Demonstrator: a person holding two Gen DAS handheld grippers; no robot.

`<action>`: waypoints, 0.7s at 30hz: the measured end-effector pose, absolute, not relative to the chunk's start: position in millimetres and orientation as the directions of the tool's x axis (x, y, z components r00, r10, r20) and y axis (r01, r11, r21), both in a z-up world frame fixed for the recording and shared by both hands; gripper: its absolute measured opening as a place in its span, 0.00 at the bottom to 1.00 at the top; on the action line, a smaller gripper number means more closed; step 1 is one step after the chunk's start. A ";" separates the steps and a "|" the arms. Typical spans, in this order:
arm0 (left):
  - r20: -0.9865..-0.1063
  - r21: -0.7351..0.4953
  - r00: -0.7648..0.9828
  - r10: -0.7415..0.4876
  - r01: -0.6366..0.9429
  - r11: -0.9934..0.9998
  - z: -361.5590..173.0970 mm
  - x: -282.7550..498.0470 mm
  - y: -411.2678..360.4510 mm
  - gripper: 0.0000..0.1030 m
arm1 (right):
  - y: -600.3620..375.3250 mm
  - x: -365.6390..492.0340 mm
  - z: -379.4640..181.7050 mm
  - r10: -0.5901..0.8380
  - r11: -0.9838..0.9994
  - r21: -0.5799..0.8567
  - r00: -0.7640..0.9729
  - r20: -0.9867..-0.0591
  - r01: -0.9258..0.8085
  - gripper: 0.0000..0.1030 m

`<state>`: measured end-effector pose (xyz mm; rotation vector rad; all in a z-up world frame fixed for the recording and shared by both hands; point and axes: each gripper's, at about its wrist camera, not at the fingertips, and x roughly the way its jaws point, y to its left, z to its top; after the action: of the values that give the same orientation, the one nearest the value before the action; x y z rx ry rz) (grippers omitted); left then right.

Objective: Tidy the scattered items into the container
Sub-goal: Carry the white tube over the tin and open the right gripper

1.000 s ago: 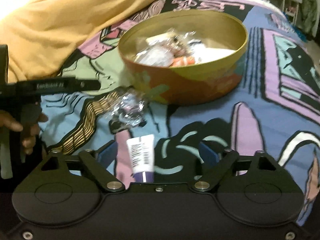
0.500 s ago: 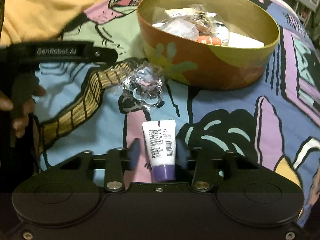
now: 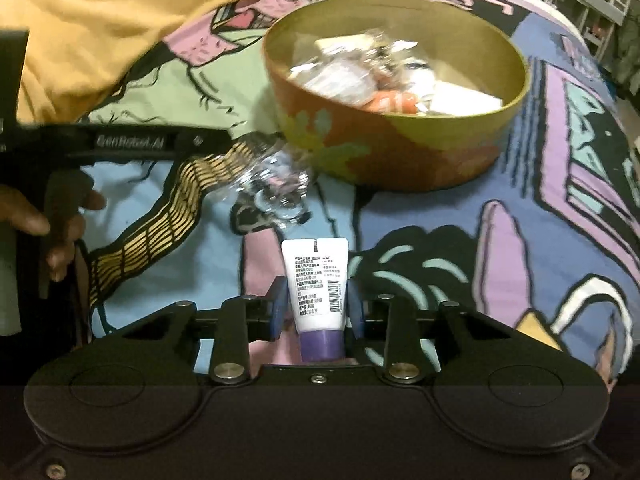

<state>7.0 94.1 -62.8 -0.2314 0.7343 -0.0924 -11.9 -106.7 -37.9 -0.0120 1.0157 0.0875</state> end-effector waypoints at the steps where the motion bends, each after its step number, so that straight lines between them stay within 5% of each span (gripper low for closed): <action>1: -0.653 -0.240 0.738 -0.166 0.006 0.971 -63.0 7.1 93.3 0.98 | -110.3 -12.7 -35.2 0.059 0.997 0.025 0.528 -0.847 -0.070 0.29; 21: -0.635 -0.245 0.728 -0.259 0.128 0.961 -61.4 3.2 75.7 1.00 | -173.6 1.1 27.3 -0.051 0.994 0.019 0.619 -0.784 0.106 0.29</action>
<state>3.2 75.7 -61.4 -0.1899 0.7255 -0.2144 1.1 -173.6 27.3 0.0657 0.8990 -0.0906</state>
